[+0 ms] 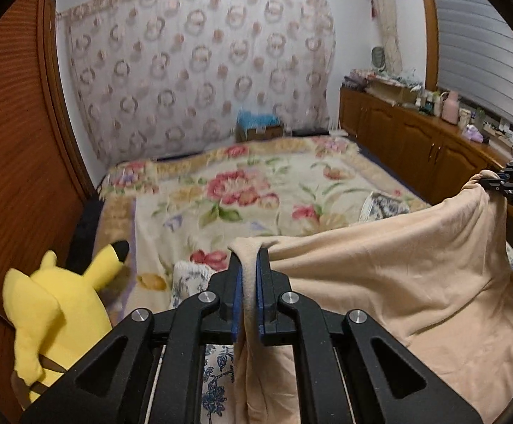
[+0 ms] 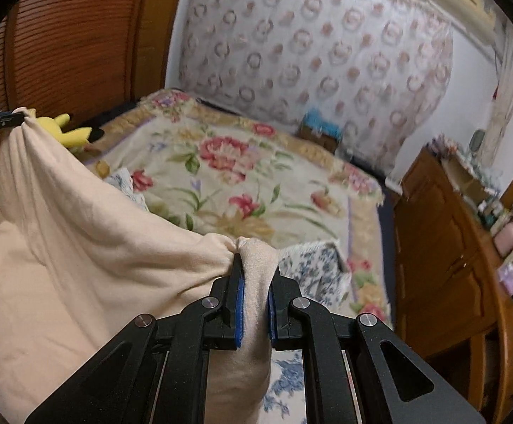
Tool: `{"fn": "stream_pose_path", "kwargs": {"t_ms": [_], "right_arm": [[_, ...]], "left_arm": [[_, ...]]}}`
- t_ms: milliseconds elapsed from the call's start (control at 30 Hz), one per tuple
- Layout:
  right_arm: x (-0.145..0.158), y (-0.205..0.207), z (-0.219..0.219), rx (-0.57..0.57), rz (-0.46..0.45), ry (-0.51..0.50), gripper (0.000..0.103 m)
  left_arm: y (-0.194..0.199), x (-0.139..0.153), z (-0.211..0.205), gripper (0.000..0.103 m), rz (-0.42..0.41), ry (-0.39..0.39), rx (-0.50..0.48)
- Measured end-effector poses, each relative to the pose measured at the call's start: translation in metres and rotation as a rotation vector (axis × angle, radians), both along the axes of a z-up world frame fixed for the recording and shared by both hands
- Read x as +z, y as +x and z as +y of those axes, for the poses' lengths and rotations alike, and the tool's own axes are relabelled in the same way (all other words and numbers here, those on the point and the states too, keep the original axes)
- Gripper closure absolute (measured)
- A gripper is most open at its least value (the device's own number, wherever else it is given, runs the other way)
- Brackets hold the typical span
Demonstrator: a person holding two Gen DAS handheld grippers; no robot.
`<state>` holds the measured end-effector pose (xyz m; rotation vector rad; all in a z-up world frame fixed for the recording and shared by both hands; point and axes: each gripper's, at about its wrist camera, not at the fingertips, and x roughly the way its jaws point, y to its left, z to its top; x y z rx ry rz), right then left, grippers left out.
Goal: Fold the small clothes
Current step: 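Lower the shirt onto the bed with both grippers and open them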
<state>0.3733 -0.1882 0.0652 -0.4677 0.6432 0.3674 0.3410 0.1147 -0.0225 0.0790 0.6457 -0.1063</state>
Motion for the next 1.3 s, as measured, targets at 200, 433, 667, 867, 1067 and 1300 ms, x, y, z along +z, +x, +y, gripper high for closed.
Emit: {"fn": "stream_pose_path", "kwargs": {"t_ms": [200, 433, 667, 867, 1067, 1300], "right_arm": [[-0.006, 0.009, 0.005, -0.038, 0.045, 0.01, 0.093], [-0.022, 0.023, 0.009, -0.06, 0.075, 0.032, 0.093], [-0.031, 0.015, 0.003, -0.084, 0.128, 0.093, 0.08], [-0.028, -0.009, -0.027, -0.086, 0.166, 0.166, 0.059], [-0.027, -0.062, -0.059, -0.092, 0.179, 0.193, 0.058], [-0.036, -0.107, -0.078, -0.125, 0.223, 0.237, 0.058]], "left_arm": [[-0.004, -0.024, 0.003, 0.077, 0.072, -0.016, -0.001], [-0.036, -0.054, 0.013, 0.062, 0.193, -0.083, -0.014], [-0.073, -0.062, 0.012, 0.062, 0.195, -0.109, 0.02], [-0.087, -0.073, 0.002, 0.042, 0.215, -0.098, -0.019], [-0.094, -0.079, 0.001, 0.037, 0.225, -0.109, -0.02], [-0.091, -0.09, 0.0, 0.037, 0.259, -0.072, 0.006]]}}
